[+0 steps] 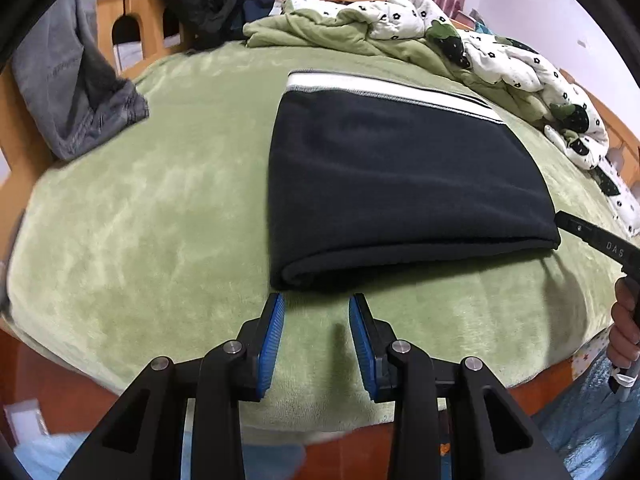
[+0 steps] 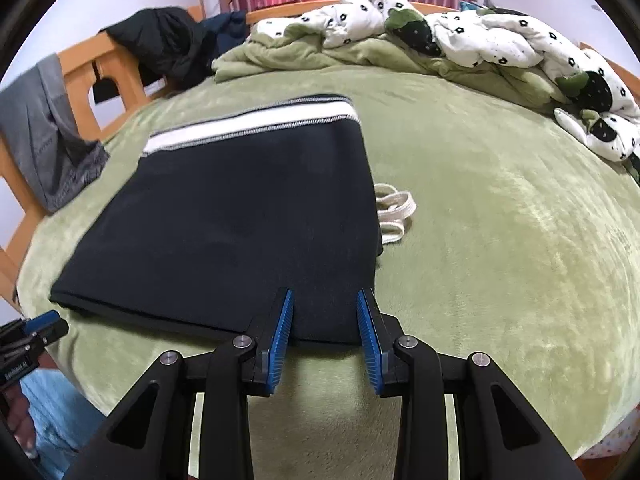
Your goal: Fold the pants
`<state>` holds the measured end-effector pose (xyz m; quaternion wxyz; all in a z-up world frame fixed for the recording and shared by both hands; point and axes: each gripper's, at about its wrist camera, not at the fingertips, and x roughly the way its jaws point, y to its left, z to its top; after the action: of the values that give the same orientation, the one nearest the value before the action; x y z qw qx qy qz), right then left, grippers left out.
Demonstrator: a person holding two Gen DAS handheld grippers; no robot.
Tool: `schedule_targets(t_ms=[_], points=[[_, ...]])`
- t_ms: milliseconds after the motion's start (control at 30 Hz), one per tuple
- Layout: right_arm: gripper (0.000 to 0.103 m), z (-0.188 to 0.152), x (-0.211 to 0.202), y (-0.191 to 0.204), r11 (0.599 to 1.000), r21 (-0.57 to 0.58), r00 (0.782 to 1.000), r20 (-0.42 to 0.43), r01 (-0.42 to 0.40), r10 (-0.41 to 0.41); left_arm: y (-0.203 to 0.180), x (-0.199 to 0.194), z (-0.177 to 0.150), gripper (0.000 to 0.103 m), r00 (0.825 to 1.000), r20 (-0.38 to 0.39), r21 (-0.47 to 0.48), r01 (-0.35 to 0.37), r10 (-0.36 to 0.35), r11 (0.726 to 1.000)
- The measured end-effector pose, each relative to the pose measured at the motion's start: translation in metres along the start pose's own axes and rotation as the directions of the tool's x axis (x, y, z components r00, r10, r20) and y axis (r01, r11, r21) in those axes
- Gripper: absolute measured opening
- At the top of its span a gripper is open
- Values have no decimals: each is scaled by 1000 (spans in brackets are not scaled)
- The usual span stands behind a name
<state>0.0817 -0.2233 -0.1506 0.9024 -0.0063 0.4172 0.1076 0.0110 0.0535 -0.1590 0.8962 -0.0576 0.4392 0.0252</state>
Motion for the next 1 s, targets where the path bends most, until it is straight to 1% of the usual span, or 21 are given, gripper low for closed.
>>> schedule_targets(t_ms=[167, 233, 300, 367, 433, 500, 533, 600, 633, 667, 700, 733, 767, 833, 900, 1000], points=[[33, 7, -5, 5, 1000, 12, 1000, 23, 0, -1, -3, -11, 17, 32, 1000, 19, -21, 11, -10, 1000], [36, 8, -3, 7, 1000, 11, 1000, 26, 3, -3, -6, -14, 26, 32, 999, 31, -26, 13, -12, 1000], [37, 8, 1, 10, 1000, 18, 1000, 6, -1, 1, -7, -16, 32, 32, 998, 55, -37, 20, -18, 999], [37, 7, 10, 14, 1000, -1, 1000, -29, -12, 12, -7, -15, 38, 32, 997, 72, -57, 42, -38, 998], [37, 4, 17, 18, 1000, -28, 999, -48, 11, -12, -9, -11, 45, 32, 995, 79, -71, 59, -53, 996], [37, 2, 18, 21, 999, -42, 998, -56, 23, -26, -14, -2, 52, 41, 993, 87, -69, 84, -78, 994], [37, 2, 16, 21, 999, -44, 998, -50, 27, -29, -18, 6, 55, 42, 994, 81, -57, 81, -76, 995], [37, 2, 11, 19, 999, -28, 999, -40, 22, -23, -23, 18, 55, 42, 996, 60, -52, 65, -62, 996], [37, 2, 9, 18, 1000, -20, 999, -39, 17, -17, -24, 27, 54, 43, 997, 33, -57, 71, -69, 996], [40, 3, 9, 17, 1000, -12, 999, -41, 15, -15, -25, 37, 50, 46, 997, 6, -62, 78, -78, 995], [41, 2, 9, 16, 1000, -8, 999, -50, 14, -14, -26, 38, 47, 47, 997, 9, -56, 74, -74, 996], [43, 1, 11, 15, 1000, -13, 998, -59, 16, -17, -30, 37, 43, 48, 998, 29, -31, 58, -58, 998], [44, -1, 13, 16, 1000, -19, 997, -67, 24, -26, -33, 36, 43, 50, 998, 30, -16, 52, -51, 999], [46, -4, 21, 18, 996, -53, 992, -101, 76, -81, -37, 32, 41, 51, 998, 29, -5, 52, -52, 999], [46, -4, 18, 17, 995, -50, 991, -100, 86, -91, -35, 28, 39, 51, 998, 29, -16, 58, -58, 998], [46, 3, -2, 14, 997, -12, 994, -68, 81, -81, -30, 17, 37, 51, 998, 27, -45, 58, -57, 997]])
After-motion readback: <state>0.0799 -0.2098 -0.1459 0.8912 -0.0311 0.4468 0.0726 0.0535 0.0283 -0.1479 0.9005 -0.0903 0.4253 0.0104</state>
